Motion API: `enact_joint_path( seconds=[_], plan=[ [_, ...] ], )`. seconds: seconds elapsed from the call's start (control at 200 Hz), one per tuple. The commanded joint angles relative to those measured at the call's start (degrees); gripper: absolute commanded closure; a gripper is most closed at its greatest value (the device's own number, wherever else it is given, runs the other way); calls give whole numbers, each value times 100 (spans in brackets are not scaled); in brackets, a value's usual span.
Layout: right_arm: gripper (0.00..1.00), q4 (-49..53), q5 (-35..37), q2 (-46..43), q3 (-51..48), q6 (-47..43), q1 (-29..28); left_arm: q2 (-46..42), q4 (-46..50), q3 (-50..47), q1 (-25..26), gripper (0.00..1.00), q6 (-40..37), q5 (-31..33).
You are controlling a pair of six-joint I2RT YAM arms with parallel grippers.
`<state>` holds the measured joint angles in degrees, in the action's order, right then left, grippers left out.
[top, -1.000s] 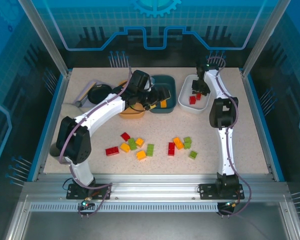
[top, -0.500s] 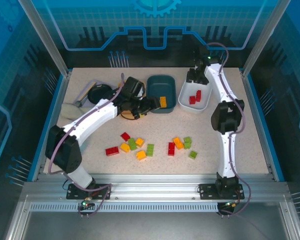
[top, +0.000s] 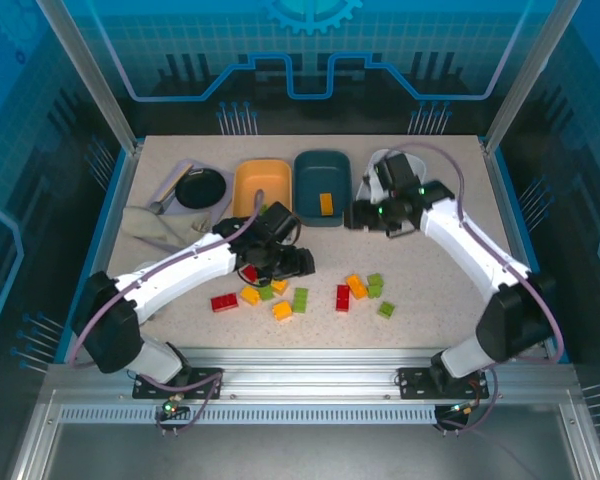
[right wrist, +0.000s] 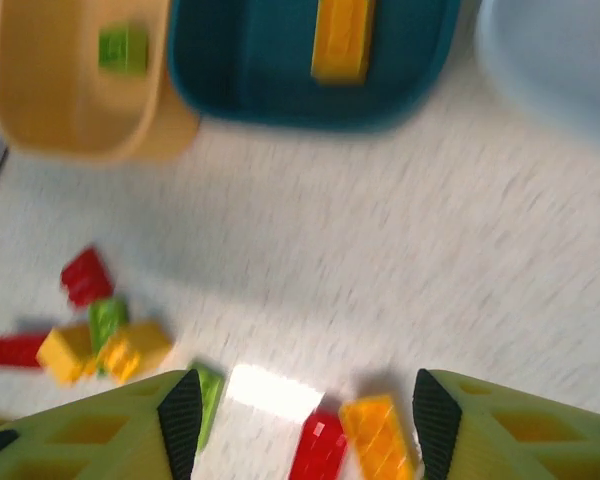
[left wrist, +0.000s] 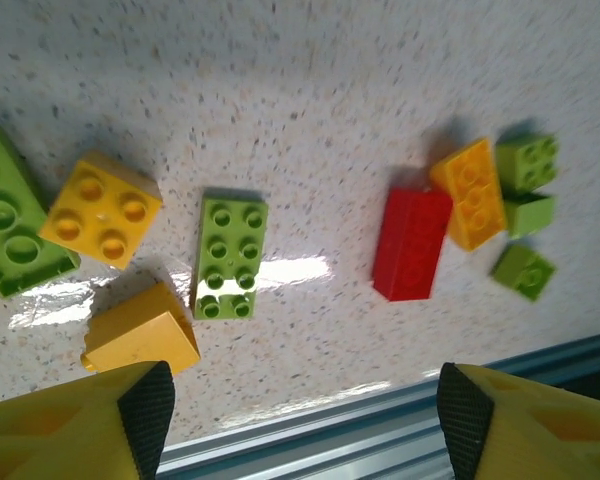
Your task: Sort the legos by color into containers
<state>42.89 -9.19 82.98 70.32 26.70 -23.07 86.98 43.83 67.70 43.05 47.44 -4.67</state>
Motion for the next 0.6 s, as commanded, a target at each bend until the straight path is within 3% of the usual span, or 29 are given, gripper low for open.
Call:
enact_joint_path(
  seconds=[0.0,0.21,0.595],
  plan=[
    [36,-757,-1136,-928,-1019,392,-218,520,325,179,269,27,-100,428],
    [19,-594,-1620,-2126,-2075,617,-388,1346,626,590,564,28,13,781],
    [20,-18,-1564,-2778,-2234,573,-228,2193,669,924,584,36,-191,869]
  ],
)
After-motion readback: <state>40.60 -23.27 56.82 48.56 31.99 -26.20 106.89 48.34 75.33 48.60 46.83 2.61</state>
